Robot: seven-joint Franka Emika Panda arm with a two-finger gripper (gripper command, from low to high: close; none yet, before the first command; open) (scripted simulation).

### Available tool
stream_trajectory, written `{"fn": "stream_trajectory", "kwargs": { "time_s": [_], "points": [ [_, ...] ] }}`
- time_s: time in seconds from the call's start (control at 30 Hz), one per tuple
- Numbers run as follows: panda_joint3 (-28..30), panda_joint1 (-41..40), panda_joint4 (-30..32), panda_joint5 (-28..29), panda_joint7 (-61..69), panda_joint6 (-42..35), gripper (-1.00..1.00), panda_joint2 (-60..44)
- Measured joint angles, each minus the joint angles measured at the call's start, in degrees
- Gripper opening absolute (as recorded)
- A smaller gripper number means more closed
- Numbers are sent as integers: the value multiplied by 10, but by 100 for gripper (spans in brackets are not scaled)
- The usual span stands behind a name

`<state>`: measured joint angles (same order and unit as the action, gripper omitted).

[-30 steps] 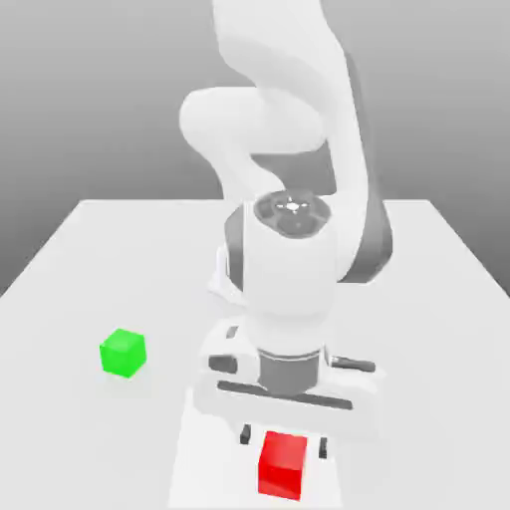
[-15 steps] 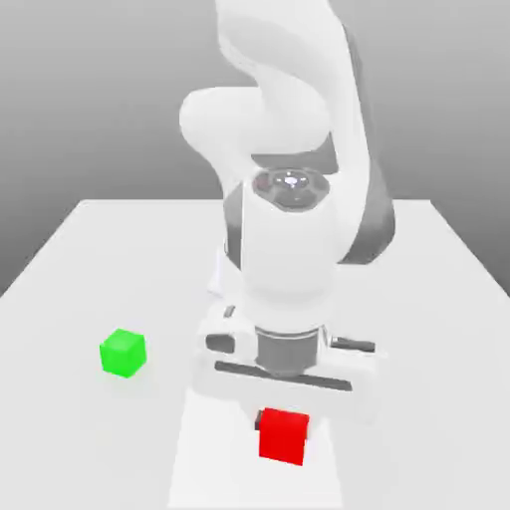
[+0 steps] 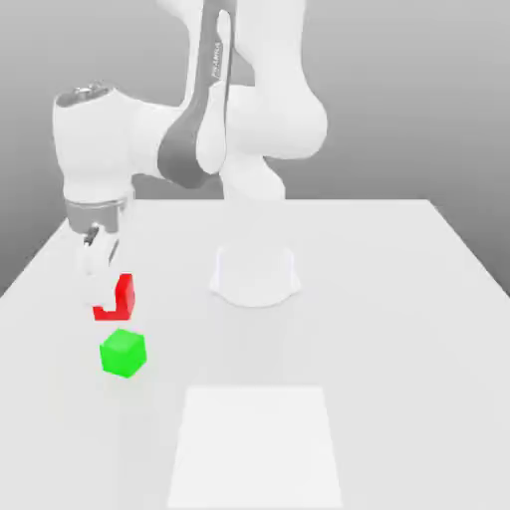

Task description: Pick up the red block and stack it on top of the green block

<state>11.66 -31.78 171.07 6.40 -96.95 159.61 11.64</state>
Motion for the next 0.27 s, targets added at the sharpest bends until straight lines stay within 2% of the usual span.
{"fn": "stream_trajectory", "kwargs": {
  "time_s": [0.13,0.17,0.27],
  "points": [
    [3,12,-2,-37,24,79,-100,-81],
    [2,16,-2,-49,32,95,100,-98],
    [2,16,-2,-49,32,95,100,-98]
  ]
}}
